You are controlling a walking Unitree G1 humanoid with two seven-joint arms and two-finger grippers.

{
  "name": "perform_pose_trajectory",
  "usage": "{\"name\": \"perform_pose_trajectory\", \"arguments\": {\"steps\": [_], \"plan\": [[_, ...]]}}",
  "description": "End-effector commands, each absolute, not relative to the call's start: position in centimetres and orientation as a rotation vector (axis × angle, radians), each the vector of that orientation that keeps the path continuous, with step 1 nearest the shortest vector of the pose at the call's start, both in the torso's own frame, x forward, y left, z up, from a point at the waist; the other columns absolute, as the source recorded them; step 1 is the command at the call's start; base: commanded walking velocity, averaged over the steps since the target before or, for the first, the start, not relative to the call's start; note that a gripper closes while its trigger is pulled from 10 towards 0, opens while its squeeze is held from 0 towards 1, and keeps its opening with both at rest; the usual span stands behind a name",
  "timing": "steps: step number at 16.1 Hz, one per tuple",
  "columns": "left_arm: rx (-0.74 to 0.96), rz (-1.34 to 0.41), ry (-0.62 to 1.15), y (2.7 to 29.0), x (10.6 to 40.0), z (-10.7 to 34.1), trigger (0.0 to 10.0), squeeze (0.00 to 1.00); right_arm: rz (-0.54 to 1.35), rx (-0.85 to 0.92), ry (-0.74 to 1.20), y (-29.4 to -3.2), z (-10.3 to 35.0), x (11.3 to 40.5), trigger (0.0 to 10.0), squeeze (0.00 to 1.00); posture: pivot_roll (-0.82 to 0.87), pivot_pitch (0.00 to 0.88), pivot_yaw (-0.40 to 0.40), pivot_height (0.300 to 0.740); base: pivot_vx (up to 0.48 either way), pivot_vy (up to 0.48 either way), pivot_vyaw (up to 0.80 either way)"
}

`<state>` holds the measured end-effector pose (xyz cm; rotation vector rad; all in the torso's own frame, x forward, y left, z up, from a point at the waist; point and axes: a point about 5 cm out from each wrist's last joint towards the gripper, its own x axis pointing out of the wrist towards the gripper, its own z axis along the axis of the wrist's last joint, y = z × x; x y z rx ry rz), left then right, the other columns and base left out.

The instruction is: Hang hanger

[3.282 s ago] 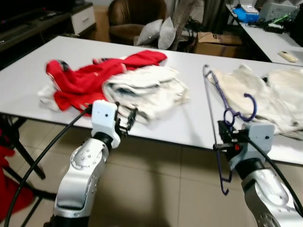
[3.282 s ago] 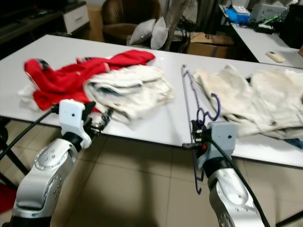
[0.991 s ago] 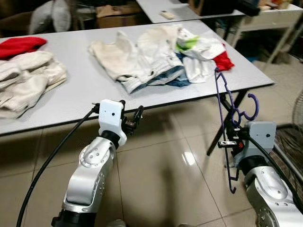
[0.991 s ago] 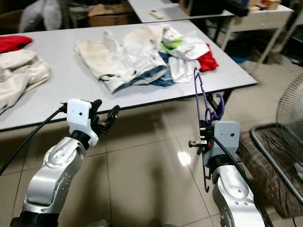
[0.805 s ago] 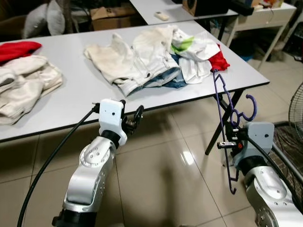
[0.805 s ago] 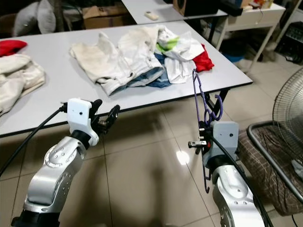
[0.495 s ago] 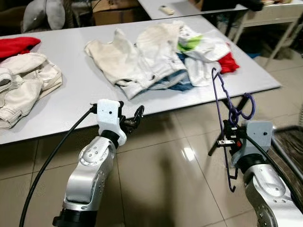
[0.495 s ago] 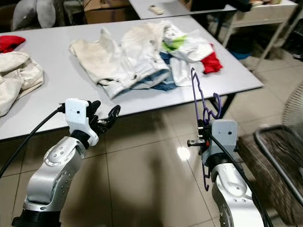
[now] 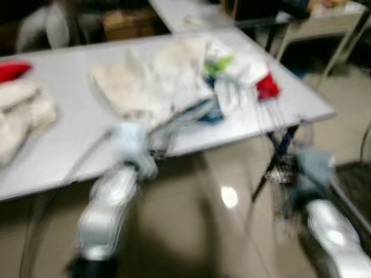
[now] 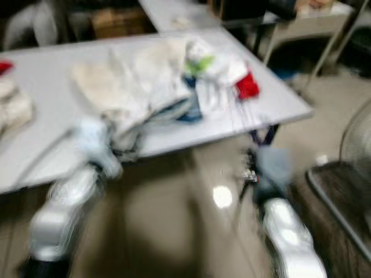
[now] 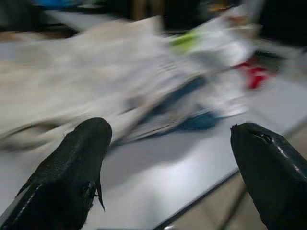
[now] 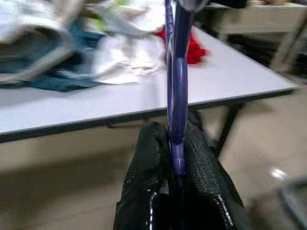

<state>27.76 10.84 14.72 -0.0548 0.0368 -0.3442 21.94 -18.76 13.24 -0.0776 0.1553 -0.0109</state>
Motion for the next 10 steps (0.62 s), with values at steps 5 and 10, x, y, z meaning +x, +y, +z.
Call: {"name": "perform_pose_trajectory", "arguments": {"steps": [5,10], "plan": [[-0.018,-0.294,0.029,12.4,28.0,14.8,10.0,1.0,0.053,-0.065,0.106,-17.4,14.0,22.2,10.0,0.0,0.01,0.046,0.028,0.74,0.346,0.0,0.0],[0.089,-0.295,0.038,13.0,28.4,14.5,10.0,0.47,0.111,-0.056,0.087,-16.5,14.0,22.3,10.0,0.0,0.03,0.036,0.038,0.74,0.203,0.0,0.0]]}}
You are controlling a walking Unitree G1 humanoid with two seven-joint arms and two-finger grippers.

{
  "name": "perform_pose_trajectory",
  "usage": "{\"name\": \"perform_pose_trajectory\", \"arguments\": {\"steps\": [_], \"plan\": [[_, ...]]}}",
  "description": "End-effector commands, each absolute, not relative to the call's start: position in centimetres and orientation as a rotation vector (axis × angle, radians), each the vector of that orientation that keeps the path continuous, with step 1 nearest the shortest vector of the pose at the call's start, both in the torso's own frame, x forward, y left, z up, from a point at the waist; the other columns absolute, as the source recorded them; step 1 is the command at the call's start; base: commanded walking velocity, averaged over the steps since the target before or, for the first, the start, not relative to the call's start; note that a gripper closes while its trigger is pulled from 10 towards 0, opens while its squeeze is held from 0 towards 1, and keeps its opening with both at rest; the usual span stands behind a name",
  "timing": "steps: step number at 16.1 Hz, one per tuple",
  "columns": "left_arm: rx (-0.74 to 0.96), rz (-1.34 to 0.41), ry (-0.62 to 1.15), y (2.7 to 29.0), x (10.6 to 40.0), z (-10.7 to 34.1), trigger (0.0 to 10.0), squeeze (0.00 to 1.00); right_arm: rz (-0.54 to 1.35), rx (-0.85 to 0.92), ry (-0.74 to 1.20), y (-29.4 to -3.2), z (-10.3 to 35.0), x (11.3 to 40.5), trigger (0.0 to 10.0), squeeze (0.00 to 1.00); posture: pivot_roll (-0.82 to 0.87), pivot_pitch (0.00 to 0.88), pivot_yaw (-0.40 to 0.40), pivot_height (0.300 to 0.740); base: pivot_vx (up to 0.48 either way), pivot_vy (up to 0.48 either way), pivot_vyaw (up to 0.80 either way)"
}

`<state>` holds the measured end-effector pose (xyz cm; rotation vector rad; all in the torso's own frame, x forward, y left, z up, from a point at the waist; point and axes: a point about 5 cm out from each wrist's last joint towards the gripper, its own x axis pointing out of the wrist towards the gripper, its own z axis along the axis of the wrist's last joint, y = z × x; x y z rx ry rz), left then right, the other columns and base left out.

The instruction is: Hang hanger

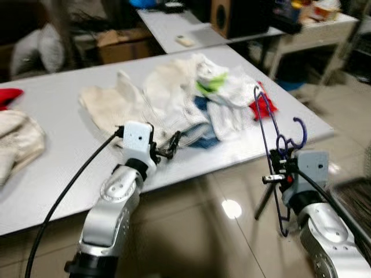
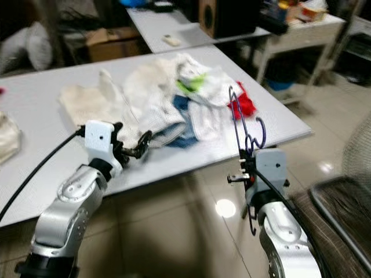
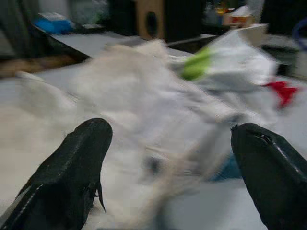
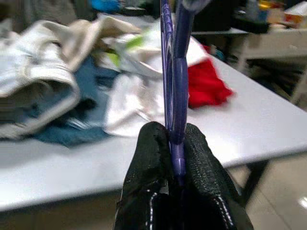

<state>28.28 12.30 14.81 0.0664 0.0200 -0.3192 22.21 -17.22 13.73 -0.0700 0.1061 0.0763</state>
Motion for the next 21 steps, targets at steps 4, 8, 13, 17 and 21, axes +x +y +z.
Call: {"name": "perform_pose_trajectory", "arguments": {"steps": [4,8,13,17,21], "plan": [[0.301,-0.433,0.036,12.2,28.9,13.7,10.0,0.0,0.114,-0.061,0.08,-16.5,13.9,22.4,10.0,0.0,0.03,0.028,0.048,0.74,0.0,0.0,0.0],[0.392,-0.518,0.012,10.7,31.2,13.3,10.0,0.0,0.09,-0.074,0.074,-16.9,13.9,22.8,10.0,0.0,0.02,0.015,0.054,0.74,0.0,0.0,0.0],[0.494,-0.602,0.013,8.4,34.4,12.5,10.0,0.0,0.054,-0.085,0.062,-17.5,14.0,22.9,10.0,0.0,0.0,0.0,0.065,0.74,0.0,0.0,0.0],[0.698,-0.495,0.069,8.5,36.0,11.1,10.0,0.0,0.049,-0.093,0.061,-17.6,14.1,22.9,10.0,0.0,-0.01,0.0,0.065,0.74,0.0,0.0,0.0],[0.728,-0.41,0.09,8.9,37.0,10.8,10.0,0.0,0.049,-0.094,0.064,-17.7,14.0,23.0,10.0,0.0,-0.01,0.0,0.053,0.74,0.0,0.0,0.0]]}}
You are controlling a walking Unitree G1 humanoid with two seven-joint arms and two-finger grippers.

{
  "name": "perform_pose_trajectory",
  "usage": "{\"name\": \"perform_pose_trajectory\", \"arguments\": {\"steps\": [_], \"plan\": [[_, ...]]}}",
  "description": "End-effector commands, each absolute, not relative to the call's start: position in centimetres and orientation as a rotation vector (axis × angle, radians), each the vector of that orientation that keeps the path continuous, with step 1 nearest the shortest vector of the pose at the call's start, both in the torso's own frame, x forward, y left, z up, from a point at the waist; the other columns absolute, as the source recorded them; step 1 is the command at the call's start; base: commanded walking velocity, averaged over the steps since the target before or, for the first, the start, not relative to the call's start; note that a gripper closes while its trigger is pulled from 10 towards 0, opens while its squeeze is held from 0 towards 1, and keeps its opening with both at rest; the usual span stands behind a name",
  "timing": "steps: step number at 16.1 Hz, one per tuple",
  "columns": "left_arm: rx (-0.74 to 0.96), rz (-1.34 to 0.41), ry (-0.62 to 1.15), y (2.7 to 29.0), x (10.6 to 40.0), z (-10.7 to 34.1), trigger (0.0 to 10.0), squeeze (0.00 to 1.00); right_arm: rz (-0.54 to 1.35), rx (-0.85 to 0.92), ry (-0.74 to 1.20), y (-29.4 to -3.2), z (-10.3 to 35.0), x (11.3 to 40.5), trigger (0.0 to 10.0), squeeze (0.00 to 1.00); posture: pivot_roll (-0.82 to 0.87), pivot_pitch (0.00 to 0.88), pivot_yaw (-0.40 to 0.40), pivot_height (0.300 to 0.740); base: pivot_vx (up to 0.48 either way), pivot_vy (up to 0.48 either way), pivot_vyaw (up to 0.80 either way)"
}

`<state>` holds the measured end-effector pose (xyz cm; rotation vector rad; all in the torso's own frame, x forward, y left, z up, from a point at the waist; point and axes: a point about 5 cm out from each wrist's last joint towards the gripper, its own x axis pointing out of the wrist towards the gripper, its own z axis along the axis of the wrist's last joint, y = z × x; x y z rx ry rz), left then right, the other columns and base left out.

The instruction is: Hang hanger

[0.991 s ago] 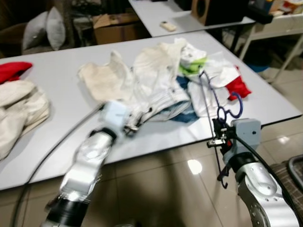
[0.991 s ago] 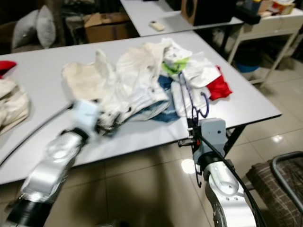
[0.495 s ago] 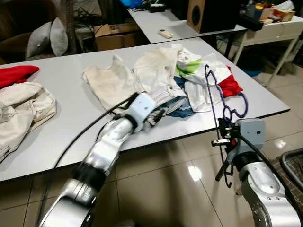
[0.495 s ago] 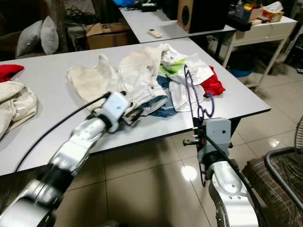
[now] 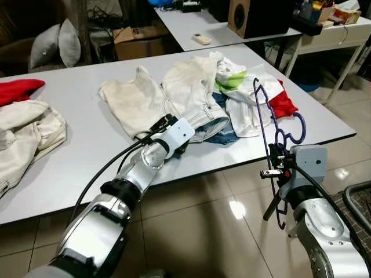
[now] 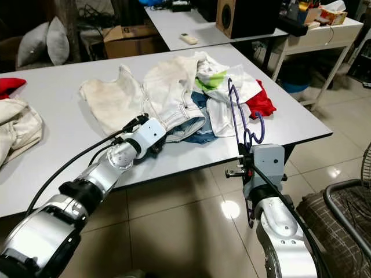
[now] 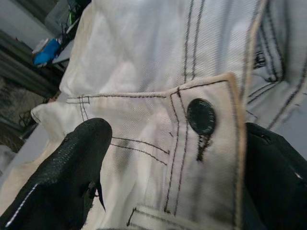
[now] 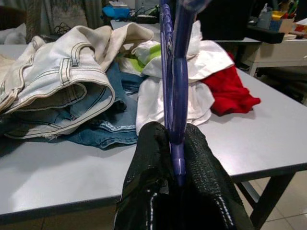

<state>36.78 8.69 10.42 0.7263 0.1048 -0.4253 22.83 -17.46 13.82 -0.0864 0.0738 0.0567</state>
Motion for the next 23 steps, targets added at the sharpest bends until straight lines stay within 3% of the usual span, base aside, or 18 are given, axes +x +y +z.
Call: {"name": "perform_pose_trajectory", "arguments": {"steps": [1,4,5,6,8,12,23], "plan": [[0.707,-0.418,0.09,8.4,37.1,10.8,10.0,0.0,0.056,-0.096,0.065,-17.5,14.0,23.1,10.0,0.0,-0.01,0.0,0.05,0.74,0.0,0.0,0.0],[0.634,-0.427,0.094,6.7,37.0,10.8,10.0,0.0,0.065,-0.098,0.066,-17.4,14.0,23.2,10.0,0.0,-0.02,0.001,0.055,0.74,0.0,0.0,0.0],[0.652,-0.403,0.093,6.7,37.0,10.8,9.3,0.0,0.061,-0.099,0.065,-17.4,14.0,23.1,10.0,0.0,-0.02,0.001,0.055,0.74,0.0,0.0,0.0],[0.664,-0.38,0.09,6.8,37.1,10.8,5.5,0.0,0.057,-0.1,0.065,-17.5,14.0,23.1,10.0,0.0,-0.03,0.004,0.062,0.74,0.0,0.0,0.0],[0.718,-0.271,0.096,7.8,37.5,10.9,0.0,0.0,0.044,-0.107,0.068,-17.7,13.9,22.9,10.0,0.0,-0.03,0.004,0.062,0.74,0.0,0.0,0.0],[0.676,-0.187,-0.008,8.5,38.2,12.6,0.0,0.0,0.036,-0.104,0.072,-17.6,13.7,22.7,10.0,0.0,-0.03,0.009,0.07,0.74,0.0,0.0,0.0],[0.723,-0.266,-0.08,9.7,38.5,13.7,0.0,0.0,0.172,-0.1,0.08,-18.0,13.8,22.3,10.0,0.0,-0.01,0.012,0.063,0.74,0.0,0.0,0.0]]}}
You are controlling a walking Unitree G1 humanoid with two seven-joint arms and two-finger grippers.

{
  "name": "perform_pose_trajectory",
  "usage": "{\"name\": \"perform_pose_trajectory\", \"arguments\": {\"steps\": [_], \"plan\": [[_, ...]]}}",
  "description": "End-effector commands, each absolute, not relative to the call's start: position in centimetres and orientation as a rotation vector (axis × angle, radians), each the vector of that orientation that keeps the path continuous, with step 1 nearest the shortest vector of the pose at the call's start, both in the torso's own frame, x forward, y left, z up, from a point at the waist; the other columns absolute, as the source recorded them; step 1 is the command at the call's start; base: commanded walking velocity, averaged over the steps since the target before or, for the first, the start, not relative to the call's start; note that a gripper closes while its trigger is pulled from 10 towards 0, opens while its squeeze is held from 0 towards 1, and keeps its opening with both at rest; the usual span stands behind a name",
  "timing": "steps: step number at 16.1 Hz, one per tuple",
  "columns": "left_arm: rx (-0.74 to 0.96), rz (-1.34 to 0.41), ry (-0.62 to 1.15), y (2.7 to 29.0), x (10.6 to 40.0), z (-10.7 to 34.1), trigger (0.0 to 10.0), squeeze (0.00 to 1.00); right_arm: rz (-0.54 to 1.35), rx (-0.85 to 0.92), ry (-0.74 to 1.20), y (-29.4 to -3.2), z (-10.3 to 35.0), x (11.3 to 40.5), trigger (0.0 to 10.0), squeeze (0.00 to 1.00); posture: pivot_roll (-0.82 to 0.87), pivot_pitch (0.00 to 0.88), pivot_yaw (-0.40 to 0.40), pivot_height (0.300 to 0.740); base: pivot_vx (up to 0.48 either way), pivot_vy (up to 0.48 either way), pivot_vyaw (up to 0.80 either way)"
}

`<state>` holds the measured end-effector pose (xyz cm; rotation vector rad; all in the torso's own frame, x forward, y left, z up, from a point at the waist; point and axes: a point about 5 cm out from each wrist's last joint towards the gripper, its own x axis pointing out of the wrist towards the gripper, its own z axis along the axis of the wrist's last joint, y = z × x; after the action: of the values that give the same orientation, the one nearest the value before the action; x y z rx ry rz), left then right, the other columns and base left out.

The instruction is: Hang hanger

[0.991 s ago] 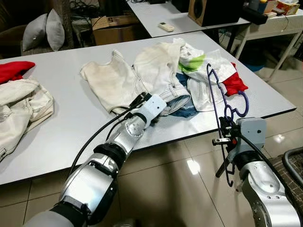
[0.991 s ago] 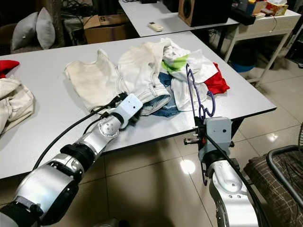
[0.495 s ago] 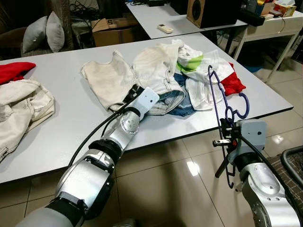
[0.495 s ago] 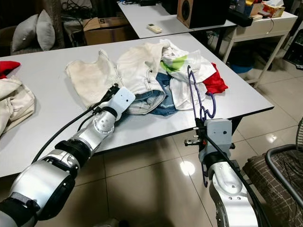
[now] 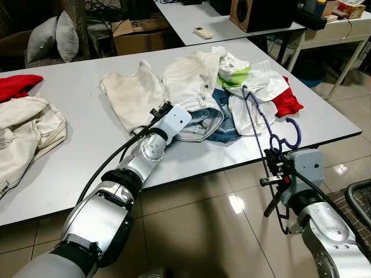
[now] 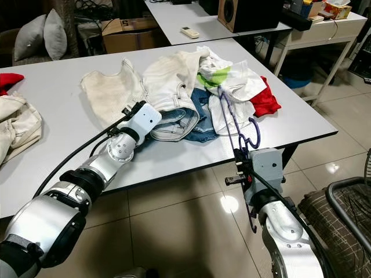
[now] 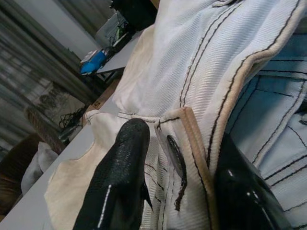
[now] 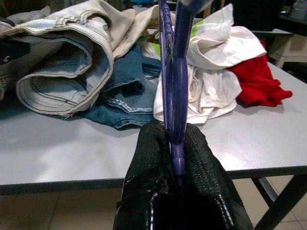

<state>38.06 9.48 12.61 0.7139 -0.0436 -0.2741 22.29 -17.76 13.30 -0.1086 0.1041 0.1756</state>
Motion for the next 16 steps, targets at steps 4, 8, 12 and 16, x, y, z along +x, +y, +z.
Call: {"name": "perform_pose_trajectory", "arguments": {"steps": [4,8,12,16], "plan": [[0.67,-0.465,-0.028,8.3,38.2,13.4,0.0,0.0,0.268,-0.11,0.094,-17.7,13.6,21.8,10.0,0.0,-0.02,0.006,0.067,0.74,0.0,0.0,0.0],[0.357,-0.819,0.075,6.9,37.6,14.1,0.0,0.0,0.301,-0.115,0.111,-17.6,13.3,21.5,10.0,0.0,-0.01,0.004,0.073,0.74,0.0,0.0,0.0],[0.146,-0.948,0.134,8.0,37.7,15.1,3.3,0.0,0.315,-0.117,0.113,-17.8,13.2,21.6,10.0,0.0,-0.01,0.001,0.075,0.74,0.0,0.0,0.0],[-0.068,-0.897,0.124,8.5,38.1,15.9,9.8,0.0,0.322,-0.121,0.116,-17.8,13.1,21.4,10.0,0.0,-0.01,0.002,0.075,0.74,0.0,0.0,0.0]]}}
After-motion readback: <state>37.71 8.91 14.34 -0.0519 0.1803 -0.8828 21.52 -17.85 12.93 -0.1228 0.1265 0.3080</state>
